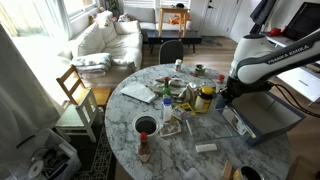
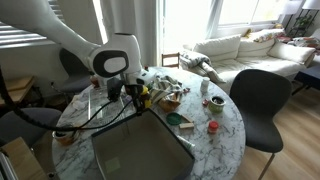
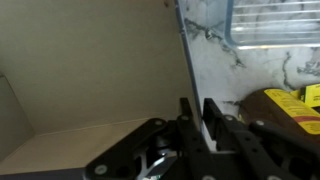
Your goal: Remove the clear box from the blue box, then move the clear cup to the left
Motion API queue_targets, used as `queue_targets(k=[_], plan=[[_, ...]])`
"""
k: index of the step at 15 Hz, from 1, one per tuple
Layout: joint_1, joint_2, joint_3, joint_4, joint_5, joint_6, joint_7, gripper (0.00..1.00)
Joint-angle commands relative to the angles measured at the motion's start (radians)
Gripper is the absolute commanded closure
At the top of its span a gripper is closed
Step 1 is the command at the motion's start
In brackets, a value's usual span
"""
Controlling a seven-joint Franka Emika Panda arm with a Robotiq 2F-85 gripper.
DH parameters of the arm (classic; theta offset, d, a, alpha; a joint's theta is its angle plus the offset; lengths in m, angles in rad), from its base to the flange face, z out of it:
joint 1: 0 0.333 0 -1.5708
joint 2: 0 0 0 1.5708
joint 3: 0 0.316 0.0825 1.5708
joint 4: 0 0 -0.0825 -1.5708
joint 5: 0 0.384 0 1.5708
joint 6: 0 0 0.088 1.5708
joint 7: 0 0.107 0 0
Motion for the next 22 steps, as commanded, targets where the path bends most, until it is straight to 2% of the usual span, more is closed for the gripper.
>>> queue_targets(k=[1,4,10,16,22], plan=[[0.001,-0.018,-0.014,-0.028,-0.025,0.015,0.021,1.00],[-0.002,-0.037,-0.024,-0.028,-0.036,-0.015,0.017,0.99],[-0.002,-0.125,-0.038,-0.013,-0.100,-0.147,0.048,0.99],[-0.009,-0.209,0.002,0.054,-0.104,-0.365,0.043,0.99],[0.011,-0.233,0.072,0.149,-0.059,-0.523,0.021,0.99]])
